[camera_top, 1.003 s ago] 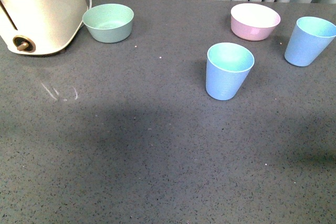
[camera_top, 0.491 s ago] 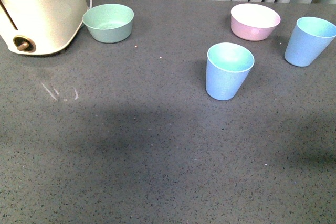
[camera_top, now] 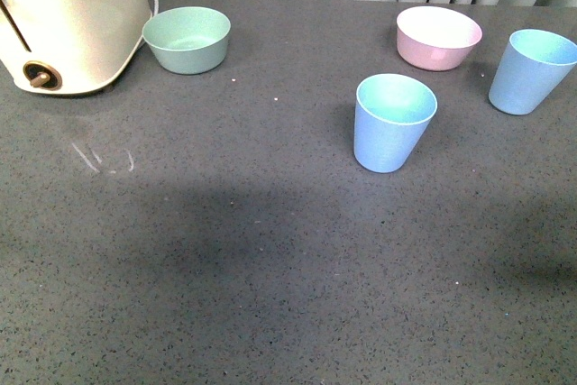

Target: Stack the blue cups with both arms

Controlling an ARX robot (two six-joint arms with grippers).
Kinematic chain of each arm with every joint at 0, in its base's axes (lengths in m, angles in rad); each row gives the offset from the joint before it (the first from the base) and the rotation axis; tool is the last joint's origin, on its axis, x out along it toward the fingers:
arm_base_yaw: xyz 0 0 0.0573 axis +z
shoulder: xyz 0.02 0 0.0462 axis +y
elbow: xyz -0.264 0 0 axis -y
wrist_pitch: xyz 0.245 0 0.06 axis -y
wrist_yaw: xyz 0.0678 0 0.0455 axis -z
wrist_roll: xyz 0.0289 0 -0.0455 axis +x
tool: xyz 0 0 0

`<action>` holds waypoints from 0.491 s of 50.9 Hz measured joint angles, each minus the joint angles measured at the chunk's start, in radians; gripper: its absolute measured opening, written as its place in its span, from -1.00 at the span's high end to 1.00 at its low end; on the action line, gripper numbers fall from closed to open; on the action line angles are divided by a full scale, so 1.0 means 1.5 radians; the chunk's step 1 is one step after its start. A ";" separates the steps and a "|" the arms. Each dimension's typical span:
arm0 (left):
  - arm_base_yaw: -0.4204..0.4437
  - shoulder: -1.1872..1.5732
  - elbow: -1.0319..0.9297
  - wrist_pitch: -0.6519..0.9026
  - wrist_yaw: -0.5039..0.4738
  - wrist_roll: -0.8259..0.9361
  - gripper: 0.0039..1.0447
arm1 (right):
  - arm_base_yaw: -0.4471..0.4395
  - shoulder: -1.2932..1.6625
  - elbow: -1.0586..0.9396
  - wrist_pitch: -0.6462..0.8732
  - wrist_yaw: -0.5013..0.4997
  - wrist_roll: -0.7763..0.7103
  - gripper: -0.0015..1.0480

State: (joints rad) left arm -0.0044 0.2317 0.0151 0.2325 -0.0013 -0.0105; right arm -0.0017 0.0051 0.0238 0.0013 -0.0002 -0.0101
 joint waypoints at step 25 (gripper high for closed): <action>0.000 -0.149 0.000 -0.153 0.000 0.000 0.97 | 0.000 0.000 0.000 0.000 0.000 0.000 -0.83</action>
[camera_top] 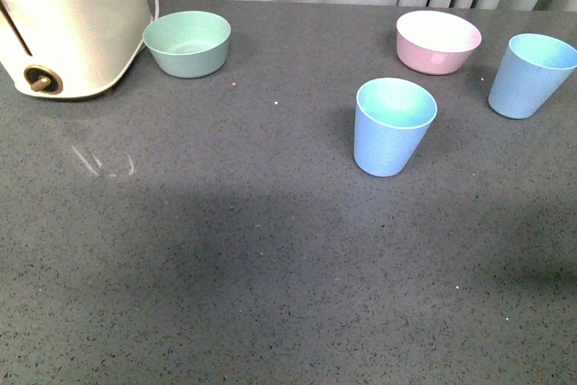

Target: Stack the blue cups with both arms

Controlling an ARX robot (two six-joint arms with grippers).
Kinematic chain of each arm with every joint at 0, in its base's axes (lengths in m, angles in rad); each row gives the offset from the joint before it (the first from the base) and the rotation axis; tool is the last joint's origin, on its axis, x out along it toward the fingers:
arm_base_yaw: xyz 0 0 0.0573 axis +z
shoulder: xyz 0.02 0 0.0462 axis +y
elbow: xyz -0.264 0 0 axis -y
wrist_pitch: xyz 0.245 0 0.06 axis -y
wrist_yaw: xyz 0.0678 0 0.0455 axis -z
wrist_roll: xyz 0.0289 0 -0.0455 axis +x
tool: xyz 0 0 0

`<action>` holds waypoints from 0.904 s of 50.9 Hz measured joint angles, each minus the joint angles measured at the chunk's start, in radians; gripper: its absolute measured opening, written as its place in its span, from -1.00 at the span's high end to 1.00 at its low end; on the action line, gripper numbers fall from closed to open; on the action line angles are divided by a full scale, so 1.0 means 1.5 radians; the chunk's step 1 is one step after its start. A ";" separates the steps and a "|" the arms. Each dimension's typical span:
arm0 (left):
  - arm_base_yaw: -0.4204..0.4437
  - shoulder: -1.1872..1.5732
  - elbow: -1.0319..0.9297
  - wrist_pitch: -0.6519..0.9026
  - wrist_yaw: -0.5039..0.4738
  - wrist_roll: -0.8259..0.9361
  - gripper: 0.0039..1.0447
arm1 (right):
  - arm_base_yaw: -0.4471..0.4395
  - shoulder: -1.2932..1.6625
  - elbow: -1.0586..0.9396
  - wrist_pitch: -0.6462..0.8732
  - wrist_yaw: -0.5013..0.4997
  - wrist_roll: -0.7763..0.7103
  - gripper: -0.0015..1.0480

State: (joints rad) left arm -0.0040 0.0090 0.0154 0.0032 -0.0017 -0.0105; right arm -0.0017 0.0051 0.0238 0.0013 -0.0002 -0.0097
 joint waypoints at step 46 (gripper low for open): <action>0.000 0.000 0.000 -0.001 0.001 0.001 -0.84 | -0.092 1.133 0.567 0.167 -0.168 -0.380 -0.83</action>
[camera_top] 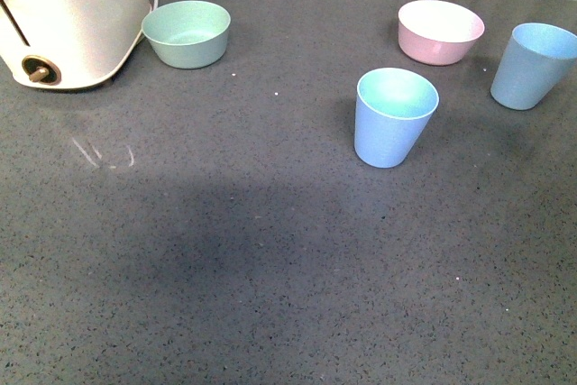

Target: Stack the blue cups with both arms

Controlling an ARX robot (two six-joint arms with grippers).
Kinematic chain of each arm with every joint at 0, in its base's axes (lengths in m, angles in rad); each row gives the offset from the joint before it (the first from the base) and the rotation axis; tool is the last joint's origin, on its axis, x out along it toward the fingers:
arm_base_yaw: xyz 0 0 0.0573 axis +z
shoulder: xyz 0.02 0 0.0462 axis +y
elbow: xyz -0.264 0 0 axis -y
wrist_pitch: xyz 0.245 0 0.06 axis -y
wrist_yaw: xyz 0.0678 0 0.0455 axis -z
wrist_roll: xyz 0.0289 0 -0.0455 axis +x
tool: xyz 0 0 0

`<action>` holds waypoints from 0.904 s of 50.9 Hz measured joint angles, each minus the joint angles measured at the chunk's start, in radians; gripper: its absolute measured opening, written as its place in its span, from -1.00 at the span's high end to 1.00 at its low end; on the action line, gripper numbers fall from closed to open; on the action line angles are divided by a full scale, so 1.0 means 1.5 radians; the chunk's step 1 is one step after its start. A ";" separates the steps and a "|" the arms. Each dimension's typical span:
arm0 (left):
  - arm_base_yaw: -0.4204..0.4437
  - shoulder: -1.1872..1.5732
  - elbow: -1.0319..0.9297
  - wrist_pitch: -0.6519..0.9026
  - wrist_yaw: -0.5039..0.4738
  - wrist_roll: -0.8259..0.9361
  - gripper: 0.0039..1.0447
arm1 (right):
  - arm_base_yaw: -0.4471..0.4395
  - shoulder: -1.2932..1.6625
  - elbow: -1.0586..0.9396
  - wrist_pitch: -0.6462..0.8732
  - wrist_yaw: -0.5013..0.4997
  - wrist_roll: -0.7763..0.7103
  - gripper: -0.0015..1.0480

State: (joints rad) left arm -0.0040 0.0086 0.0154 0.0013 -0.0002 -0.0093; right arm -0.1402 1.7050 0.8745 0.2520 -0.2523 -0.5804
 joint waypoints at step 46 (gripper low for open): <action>0.000 0.000 0.000 0.000 0.000 0.000 -0.84 | 0.107 0.265 0.278 -0.119 0.119 -0.101 0.02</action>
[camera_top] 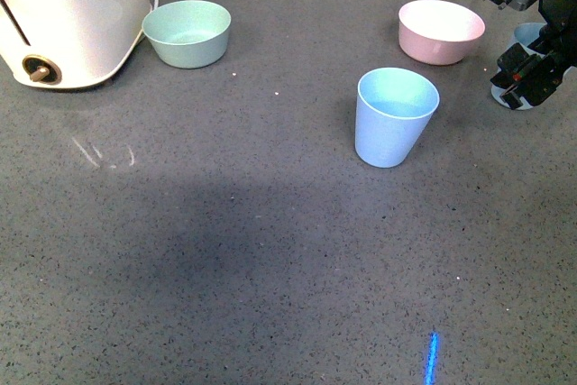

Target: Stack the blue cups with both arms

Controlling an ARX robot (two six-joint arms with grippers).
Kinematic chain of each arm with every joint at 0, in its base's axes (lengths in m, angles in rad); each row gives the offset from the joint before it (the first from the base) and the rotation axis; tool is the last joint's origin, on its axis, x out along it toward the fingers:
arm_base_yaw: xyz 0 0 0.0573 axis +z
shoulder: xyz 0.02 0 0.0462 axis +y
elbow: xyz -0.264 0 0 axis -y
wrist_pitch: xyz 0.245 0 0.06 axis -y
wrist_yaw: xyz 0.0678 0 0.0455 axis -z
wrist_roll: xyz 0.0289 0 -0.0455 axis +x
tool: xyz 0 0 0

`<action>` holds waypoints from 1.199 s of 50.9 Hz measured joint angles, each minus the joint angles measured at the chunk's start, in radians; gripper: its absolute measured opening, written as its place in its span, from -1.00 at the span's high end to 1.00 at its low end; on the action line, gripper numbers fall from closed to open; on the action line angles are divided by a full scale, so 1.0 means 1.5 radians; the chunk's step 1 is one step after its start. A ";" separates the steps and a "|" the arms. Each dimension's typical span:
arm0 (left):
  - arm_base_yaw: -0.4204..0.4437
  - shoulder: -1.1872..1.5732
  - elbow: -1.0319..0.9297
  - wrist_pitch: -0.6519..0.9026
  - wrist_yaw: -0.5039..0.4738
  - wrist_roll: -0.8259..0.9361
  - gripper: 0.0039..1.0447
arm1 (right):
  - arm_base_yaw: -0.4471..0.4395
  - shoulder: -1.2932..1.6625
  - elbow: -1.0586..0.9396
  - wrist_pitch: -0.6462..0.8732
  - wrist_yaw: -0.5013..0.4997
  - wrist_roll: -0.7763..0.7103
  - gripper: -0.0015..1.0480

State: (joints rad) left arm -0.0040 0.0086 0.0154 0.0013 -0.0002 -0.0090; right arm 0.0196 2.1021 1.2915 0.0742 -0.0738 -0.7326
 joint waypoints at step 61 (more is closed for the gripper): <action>0.000 0.000 0.000 0.000 0.000 0.000 -0.84 | 0.170 -0.251 -0.140 -0.177 -0.197 -0.036 0.97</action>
State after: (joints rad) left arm -0.0040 0.0086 0.0154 0.0013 -0.0002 -0.0093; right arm 0.2752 1.7256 1.0813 -0.1909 -0.3698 -0.7860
